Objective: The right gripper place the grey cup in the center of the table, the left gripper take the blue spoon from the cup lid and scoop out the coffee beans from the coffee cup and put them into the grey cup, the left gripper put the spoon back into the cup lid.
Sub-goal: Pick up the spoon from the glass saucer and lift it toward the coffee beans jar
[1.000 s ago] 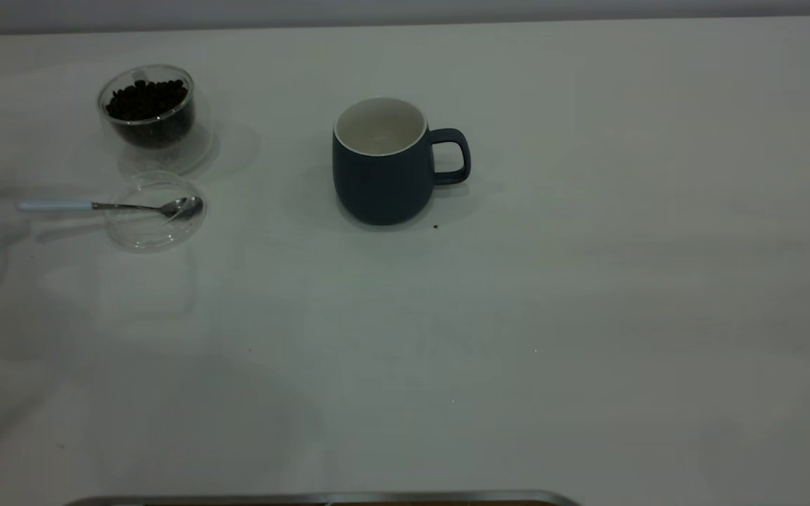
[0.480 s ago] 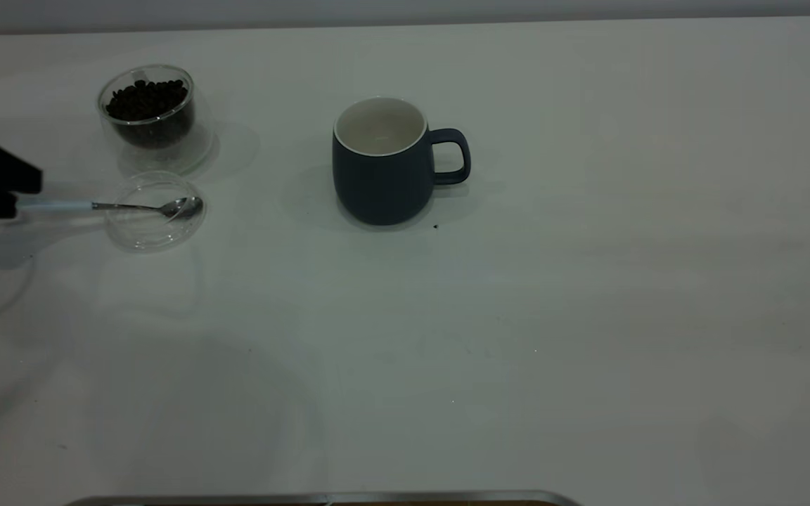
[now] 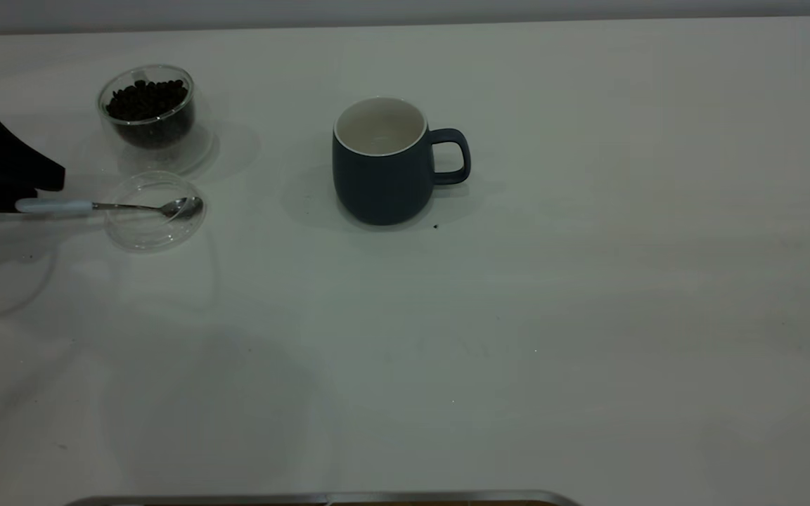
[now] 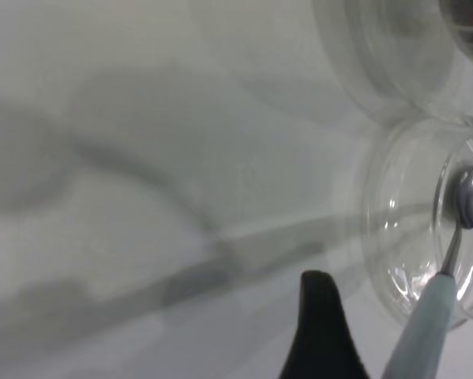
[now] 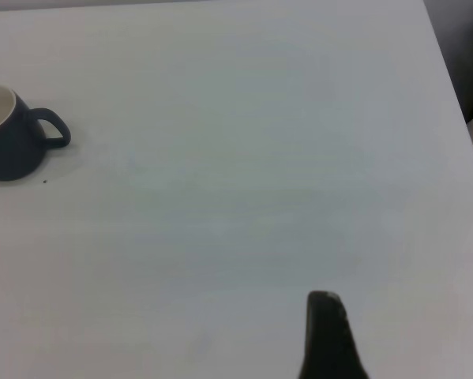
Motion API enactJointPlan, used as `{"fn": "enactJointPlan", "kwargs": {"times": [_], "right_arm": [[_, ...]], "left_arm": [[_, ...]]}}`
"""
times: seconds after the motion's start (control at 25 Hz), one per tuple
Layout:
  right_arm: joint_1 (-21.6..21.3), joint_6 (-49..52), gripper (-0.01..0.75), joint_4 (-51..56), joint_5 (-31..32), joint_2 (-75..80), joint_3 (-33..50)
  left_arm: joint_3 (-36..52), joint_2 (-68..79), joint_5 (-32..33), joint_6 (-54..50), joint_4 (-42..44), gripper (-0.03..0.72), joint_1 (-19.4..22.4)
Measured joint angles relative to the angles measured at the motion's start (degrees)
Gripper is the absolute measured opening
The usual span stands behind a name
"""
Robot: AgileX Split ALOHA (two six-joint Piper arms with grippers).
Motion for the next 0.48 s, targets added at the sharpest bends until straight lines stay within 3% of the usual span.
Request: {"fn": "enactJointPlan", "kwargs": {"times": [0.48], "right_arm": [[0.0, 0.0, 0.532, 0.0, 0.0, 0.0, 0.0]], "left_arm": [[0.0, 0.3, 1.36, -1.21, 0.21, 0.59, 0.0]]}}
